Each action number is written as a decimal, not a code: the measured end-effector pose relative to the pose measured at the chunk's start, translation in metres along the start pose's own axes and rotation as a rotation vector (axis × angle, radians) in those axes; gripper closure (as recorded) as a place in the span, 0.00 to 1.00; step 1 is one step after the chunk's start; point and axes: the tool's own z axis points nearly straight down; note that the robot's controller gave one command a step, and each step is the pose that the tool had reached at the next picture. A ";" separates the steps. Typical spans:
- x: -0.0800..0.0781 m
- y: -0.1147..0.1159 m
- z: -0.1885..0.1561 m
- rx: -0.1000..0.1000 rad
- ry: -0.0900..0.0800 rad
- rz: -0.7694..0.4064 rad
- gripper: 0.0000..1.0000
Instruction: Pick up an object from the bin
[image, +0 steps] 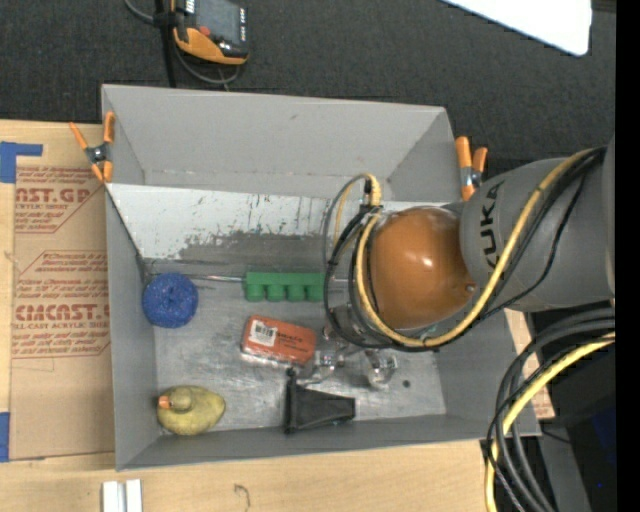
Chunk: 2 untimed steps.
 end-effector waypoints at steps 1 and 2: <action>0.000 0.000 0.000 0.000 0.000 0.000 0.00; -0.004 0.005 -0.041 -0.011 -0.001 -0.015 0.00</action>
Offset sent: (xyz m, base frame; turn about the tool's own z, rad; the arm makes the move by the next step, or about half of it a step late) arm -0.0032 0.0047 0.0779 -0.0251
